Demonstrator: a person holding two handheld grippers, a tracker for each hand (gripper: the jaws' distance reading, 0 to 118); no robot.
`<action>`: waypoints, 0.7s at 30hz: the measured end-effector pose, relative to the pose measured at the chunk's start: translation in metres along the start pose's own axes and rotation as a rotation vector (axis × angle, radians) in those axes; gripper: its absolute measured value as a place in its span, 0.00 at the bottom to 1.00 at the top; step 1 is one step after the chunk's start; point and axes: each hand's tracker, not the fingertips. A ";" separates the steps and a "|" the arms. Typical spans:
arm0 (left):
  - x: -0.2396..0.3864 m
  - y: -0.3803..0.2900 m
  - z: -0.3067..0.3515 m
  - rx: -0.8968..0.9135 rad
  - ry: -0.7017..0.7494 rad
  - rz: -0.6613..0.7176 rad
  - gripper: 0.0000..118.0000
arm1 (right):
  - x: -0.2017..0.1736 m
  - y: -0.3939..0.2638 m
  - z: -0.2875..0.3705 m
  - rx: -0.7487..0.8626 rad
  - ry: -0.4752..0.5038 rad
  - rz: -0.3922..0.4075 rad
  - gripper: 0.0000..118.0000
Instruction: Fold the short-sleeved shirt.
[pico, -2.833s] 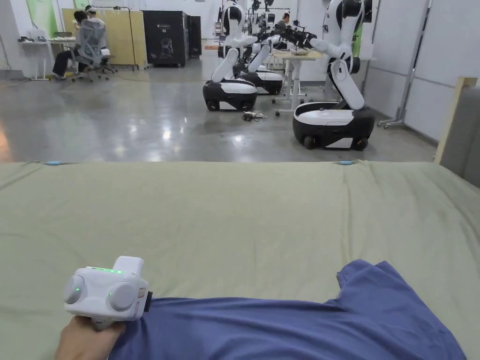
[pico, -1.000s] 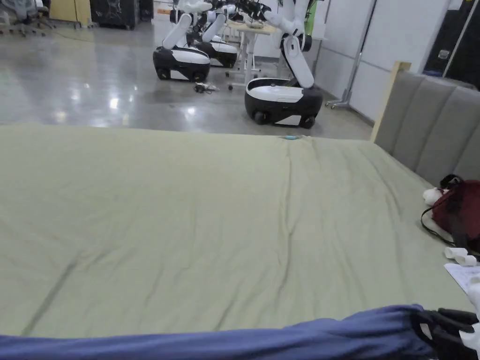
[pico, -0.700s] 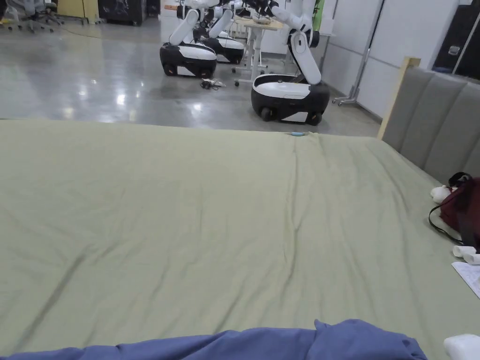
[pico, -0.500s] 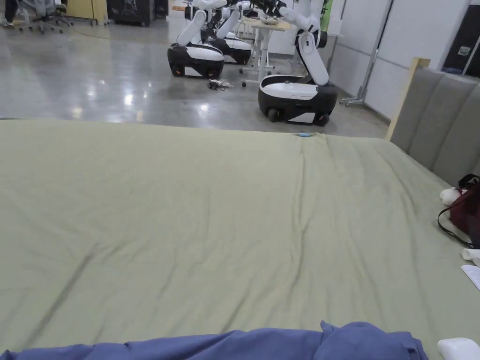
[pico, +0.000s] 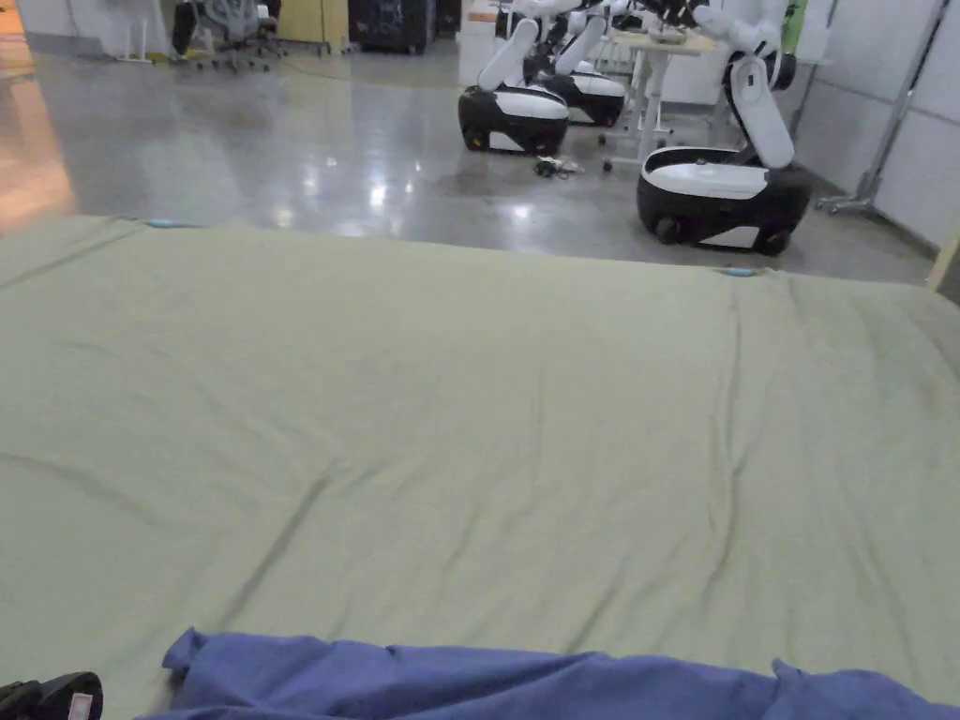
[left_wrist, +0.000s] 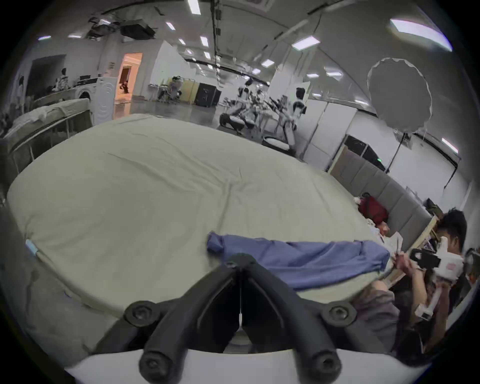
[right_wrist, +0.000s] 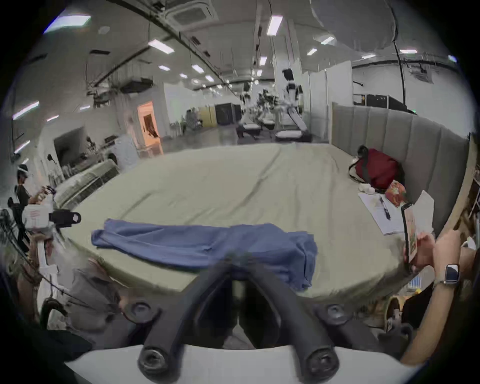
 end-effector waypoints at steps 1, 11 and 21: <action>-0.002 0.002 0.003 0.018 0.027 -0.023 0.00 | 0.000 0.002 0.000 0.018 -0.009 -0.017 0.02; -0.030 0.002 -0.017 -0.091 -0.161 0.123 0.23 | -0.008 0.000 -0.008 -0.013 0.061 -0.011 0.02; -0.062 -0.007 -0.115 -0.255 -0.359 0.311 0.99 | -0.022 0.002 -0.007 -0.001 0.118 0.014 0.02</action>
